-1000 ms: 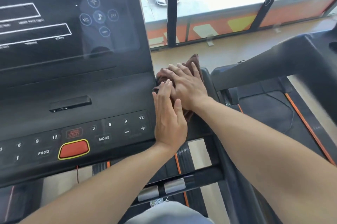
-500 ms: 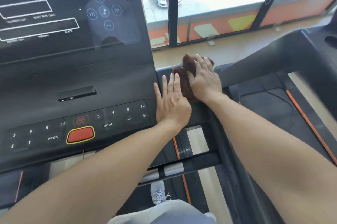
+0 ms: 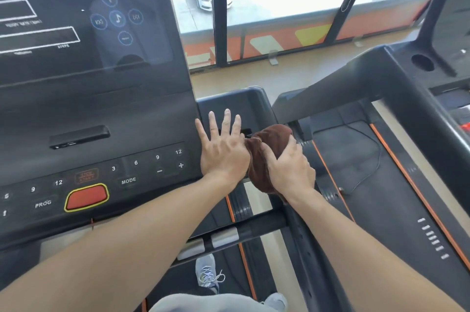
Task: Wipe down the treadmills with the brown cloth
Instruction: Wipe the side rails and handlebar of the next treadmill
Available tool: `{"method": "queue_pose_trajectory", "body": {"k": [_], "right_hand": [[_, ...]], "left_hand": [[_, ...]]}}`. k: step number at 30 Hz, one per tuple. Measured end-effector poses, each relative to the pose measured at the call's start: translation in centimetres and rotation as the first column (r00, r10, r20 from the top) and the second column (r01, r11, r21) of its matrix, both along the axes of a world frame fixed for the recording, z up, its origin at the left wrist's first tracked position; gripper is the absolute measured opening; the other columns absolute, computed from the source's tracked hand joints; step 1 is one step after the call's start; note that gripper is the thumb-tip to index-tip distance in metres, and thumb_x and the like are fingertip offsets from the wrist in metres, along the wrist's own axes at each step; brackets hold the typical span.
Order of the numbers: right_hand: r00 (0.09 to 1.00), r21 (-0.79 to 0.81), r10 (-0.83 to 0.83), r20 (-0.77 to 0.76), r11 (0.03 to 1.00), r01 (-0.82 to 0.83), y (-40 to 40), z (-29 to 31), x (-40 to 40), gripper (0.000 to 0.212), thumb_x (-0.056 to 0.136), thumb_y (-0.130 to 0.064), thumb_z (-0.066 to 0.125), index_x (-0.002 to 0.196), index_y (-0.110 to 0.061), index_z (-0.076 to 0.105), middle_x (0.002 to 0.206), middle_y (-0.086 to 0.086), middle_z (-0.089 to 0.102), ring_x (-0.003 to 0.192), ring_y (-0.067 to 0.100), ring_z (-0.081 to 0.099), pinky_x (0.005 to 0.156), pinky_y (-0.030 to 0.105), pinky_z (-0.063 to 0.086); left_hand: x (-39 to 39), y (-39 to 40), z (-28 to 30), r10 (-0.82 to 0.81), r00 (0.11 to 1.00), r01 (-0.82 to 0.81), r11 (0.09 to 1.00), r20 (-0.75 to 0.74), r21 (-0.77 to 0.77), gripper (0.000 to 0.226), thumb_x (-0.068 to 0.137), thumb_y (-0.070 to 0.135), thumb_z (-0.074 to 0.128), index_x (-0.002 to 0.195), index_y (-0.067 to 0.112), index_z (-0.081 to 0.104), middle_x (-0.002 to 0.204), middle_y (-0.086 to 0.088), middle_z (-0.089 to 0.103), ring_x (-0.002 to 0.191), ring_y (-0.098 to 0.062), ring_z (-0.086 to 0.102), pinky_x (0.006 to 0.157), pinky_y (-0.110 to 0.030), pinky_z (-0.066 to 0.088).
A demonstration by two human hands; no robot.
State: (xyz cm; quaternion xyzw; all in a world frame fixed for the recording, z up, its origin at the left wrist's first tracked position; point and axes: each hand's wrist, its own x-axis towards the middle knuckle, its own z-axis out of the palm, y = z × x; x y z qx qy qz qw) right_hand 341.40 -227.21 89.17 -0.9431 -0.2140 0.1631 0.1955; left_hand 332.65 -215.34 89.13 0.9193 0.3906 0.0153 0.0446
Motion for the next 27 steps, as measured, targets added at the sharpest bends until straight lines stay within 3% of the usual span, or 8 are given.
{"method": "queue_pose_trajectory", "body": {"k": [8, 13, 18, 22, 27], "right_hand": [[0.990, 0.062, 0.069, 0.120, 0.995, -0.076, 7.1, 0.1, 3.2, 0.081, 0.101, -0.068, 0.036, 0.159, -0.013, 0.026, 0.149, 0.015, 0.047, 0.134, 0.039, 0.050, 0.100, 0.052, 0.044], [0.997, 0.055, 0.011, 0.079, 0.998, -0.015, 11.5, 1.5, 5.5, 0.084, 0.096, -0.077, 0.035, 0.151, -0.013, 0.037, 0.141, 0.017, 0.057, 0.126, 0.042, 0.058, 0.101, 0.049, 0.044], [0.999, 0.050, -0.050, -0.021, 0.997, 0.051, 14.4, 2.3, 7.7, 0.086, 0.090, -0.083, 0.036, 0.145, -0.019, 0.049, 0.140, 0.015, 0.061, 0.128, 0.039, 0.057, 0.104, 0.046, 0.044], [0.991, 0.138, -0.013, -0.136, 0.990, 0.032, 14.0, 1.9, 8.6, 0.082, 0.090, -0.081, 0.040, 0.149, -0.024, 0.047, 0.146, 0.010, 0.058, 0.134, 0.036, 0.053, 0.110, 0.045, 0.041], [0.965, 0.360, 0.070, -0.251, 0.933, 0.026, 9.8, 1.2, 7.5, 0.054, 0.101, -0.063, 0.044, 0.149, -0.040, 0.046, 0.139, -0.002, 0.064, 0.129, 0.027, 0.057, 0.112, 0.047, 0.041]], "left_hand": [[0.1, 0.0, 0.0, -0.018, 0.999, 0.018, 1.000, 0.042, -0.020, 0.061, 0.103, 0.027, 0.024, 0.163, 0.016, 0.018, 0.172, -0.004, 0.007, 0.157, -0.041, -0.005, 0.119, -0.067, -0.011], [0.0, -0.1, 0.1, -0.027, 0.998, 0.029, 0.999, 0.054, -0.025, 0.066, 0.103, 0.026, 0.026, 0.164, 0.013, 0.004, 0.172, -0.005, 0.003, 0.156, -0.043, -0.007, 0.118, -0.068, -0.012], [0.0, 0.1, 0.1, -0.049, 0.999, 0.049, 0.998, 0.022, -0.031, 0.064, 0.105, 0.030, 0.026, 0.164, 0.014, 0.006, 0.172, -0.008, -0.001, 0.155, -0.044, -0.009, 0.116, -0.069, -0.015], [-0.1, 0.1, 0.3, -0.058, 0.998, 0.058, 0.997, 0.016, -0.045, 0.062, 0.105, 0.030, 0.027, 0.164, 0.017, 0.011, 0.172, -0.009, 0.001, 0.155, -0.044, -0.009, 0.116, -0.069, -0.014], [-0.6, 0.2, 1.0, -0.114, 0.990, 0.122, 0.987, 0.087, -0.100, 0.059, 0.100, 0.024, 0.031, 0.159, 0.025, 0.029, 0.172, -0.006, 0.008, 0.157, -0.039, -0.006, 0.115, -0.069, -0.019]]}}
